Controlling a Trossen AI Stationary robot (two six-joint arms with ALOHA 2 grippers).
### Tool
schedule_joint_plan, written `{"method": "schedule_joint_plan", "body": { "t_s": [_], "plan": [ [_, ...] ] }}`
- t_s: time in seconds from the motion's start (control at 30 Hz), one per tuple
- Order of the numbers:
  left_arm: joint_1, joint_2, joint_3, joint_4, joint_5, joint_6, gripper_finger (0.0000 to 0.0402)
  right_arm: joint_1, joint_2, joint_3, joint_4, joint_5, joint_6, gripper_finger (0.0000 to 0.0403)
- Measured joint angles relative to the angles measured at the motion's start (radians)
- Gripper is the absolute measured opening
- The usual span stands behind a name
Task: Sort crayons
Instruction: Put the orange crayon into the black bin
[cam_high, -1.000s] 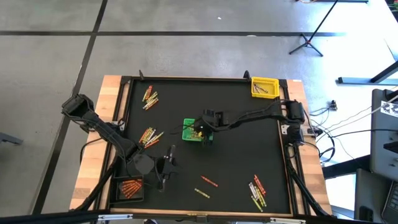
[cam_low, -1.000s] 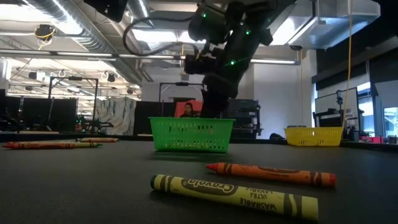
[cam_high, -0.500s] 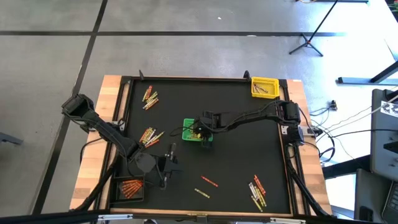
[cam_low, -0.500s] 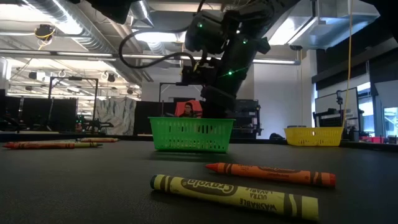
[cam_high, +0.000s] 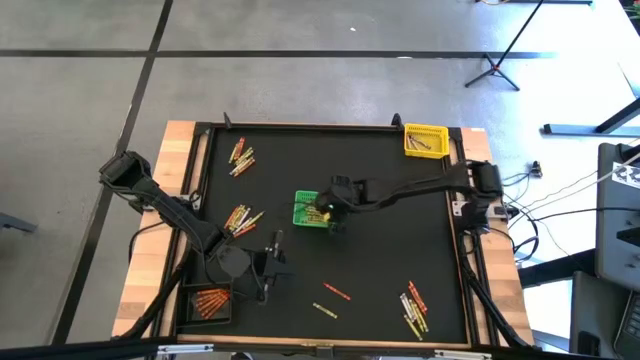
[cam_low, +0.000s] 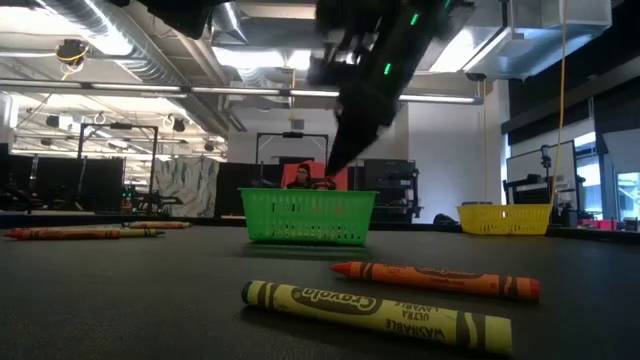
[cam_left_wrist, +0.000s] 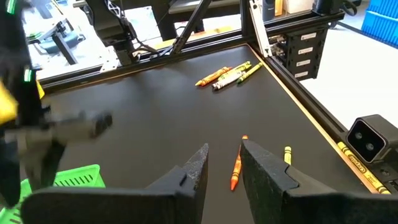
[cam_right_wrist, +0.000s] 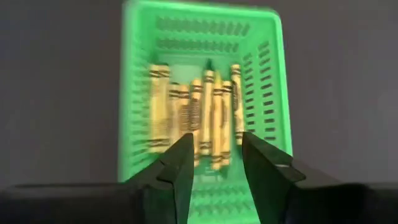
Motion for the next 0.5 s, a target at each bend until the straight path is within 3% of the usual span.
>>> {"method": "schedule_joint_plan", "body": {
  "t_s": [0.27, 0.5],
  "plan": [
    [-0.008, 0.000, 0.000, -0.006, -0.001, 0.064, 0.0080, 0.203, -0.142, -0.026, -0.155, 0.130, 0.130, 0.0116],
    [-0.008, 0.010, 0.001, 0.010, 0.010, -0.025, 0.0080, 0.430, -0.249, -0.214, -0.137, 0.307, 0.300, 0.0115]
  ]
}}
